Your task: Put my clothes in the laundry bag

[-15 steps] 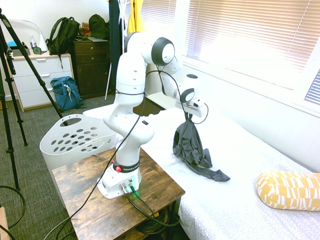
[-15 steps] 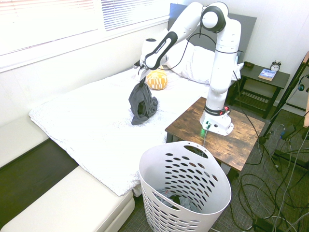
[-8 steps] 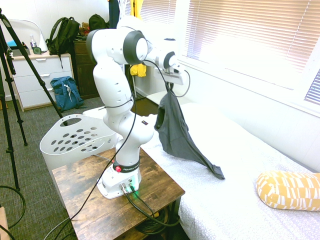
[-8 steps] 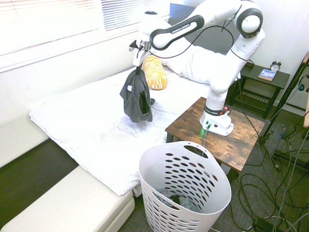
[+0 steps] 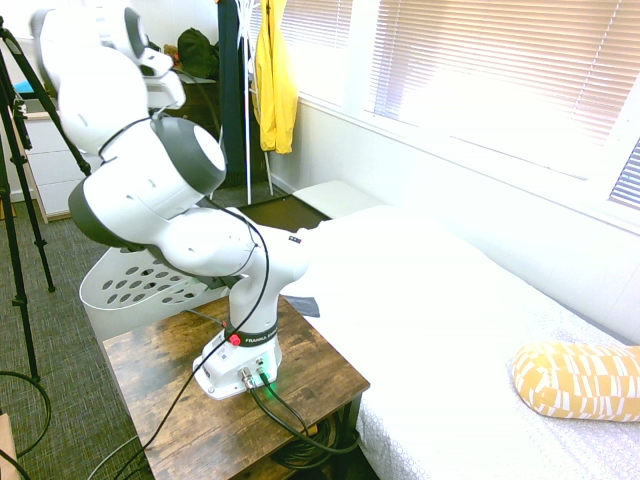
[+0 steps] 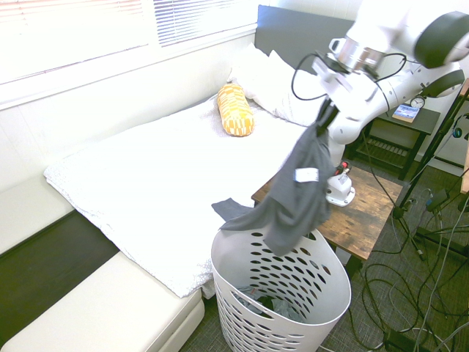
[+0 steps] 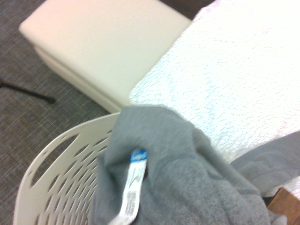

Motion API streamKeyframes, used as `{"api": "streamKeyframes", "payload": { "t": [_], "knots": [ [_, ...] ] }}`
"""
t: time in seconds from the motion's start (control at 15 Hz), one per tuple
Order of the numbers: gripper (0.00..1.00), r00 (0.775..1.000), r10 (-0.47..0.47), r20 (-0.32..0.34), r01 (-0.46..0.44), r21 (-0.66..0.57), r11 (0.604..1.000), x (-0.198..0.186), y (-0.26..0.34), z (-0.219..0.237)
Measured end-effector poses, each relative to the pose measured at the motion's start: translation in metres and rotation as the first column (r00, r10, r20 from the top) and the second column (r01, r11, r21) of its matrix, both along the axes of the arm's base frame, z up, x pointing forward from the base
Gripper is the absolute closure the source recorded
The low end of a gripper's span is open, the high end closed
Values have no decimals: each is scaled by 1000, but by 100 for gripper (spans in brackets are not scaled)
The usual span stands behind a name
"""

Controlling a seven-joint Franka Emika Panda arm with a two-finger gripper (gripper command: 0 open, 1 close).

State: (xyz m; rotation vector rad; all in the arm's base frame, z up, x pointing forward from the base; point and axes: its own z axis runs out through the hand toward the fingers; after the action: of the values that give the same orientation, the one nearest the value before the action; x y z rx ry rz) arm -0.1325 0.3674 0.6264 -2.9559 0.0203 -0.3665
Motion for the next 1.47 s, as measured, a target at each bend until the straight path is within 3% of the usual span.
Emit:
{"api": "streamKeyframes", "payload": {
  "t": [0.13,0.33,0.4,1.07,1.47],
  "knots": [
    [100,1000,21,-9,-22,-49,999,-33,22,-38],
    [100,999,5,-48,-9,-80,997,-23,55,-69],
    [0,998,5,-67,-11,-91,996,-22,61,-75],
    [0,995,9,-102,-23,-137,990,-30,70,-104],
    [0,993,-28,-118,11,-137,991,-1,64,-102]
  ]
}}
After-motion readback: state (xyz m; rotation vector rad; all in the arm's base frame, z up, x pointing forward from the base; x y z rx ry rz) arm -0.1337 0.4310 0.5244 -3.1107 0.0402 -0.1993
